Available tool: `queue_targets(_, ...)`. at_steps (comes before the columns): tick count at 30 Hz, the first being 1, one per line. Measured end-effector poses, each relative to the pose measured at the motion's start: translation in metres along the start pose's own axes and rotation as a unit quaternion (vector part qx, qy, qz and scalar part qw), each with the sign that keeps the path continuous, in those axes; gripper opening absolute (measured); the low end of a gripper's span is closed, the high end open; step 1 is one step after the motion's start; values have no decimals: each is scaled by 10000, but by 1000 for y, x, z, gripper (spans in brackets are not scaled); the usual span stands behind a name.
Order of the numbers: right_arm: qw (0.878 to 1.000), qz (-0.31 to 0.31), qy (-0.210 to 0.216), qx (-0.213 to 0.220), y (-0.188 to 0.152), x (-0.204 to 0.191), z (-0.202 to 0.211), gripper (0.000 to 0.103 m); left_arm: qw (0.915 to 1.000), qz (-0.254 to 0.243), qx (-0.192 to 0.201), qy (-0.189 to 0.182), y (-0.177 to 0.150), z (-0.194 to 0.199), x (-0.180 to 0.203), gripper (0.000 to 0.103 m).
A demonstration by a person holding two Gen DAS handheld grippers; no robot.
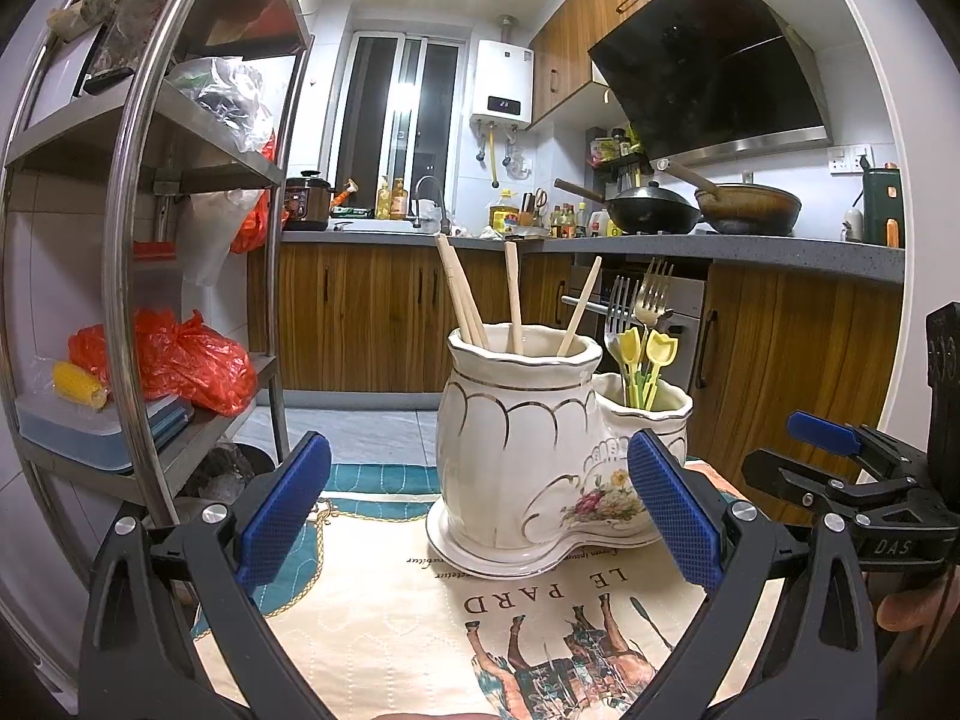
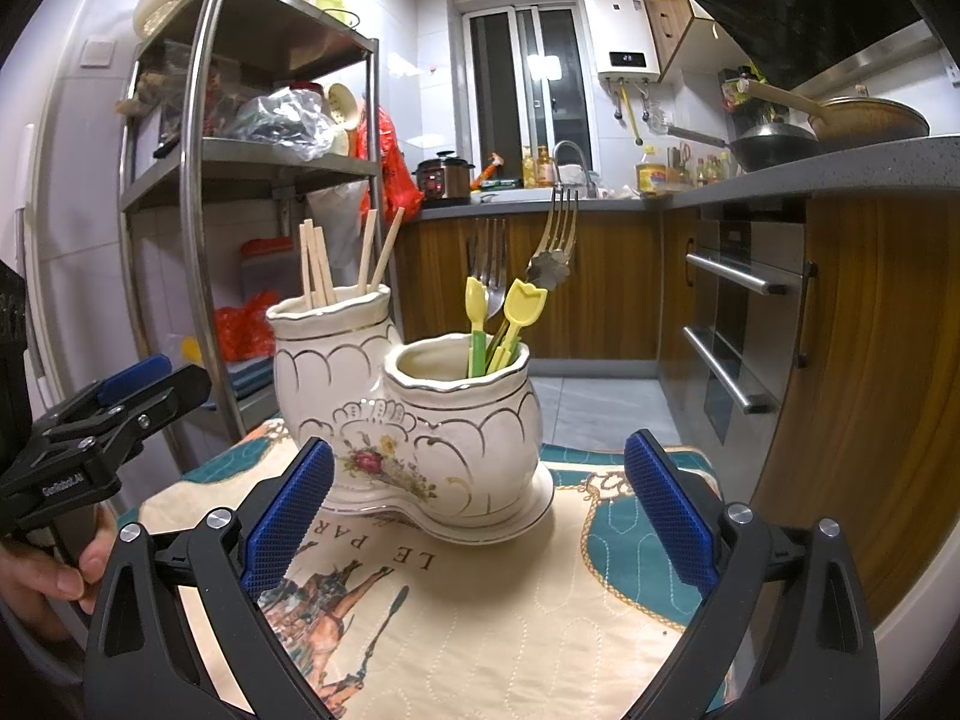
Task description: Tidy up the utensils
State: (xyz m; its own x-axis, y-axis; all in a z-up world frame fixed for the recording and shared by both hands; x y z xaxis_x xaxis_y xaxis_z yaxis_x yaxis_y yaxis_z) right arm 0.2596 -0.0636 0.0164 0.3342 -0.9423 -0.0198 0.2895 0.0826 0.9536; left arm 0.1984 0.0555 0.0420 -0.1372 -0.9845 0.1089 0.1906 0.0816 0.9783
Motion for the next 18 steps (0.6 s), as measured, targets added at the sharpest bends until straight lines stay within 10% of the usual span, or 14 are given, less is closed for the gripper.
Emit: queue_targets(18, 10000, 11, 8, -13, -1, 0, 0, 97, 10000, -11, -63, -43, 1, -1, -5, 98)
Point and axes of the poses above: each gripper's, at about its wrist camera, not at the fingertips, and z roughly against the way its jaws point, x to its right, y to its top, the point moved 10 cm from there along -z, roughly the way its jaws point, and after that the axes turned 12 degrees about -y, right-handed, at the moved point
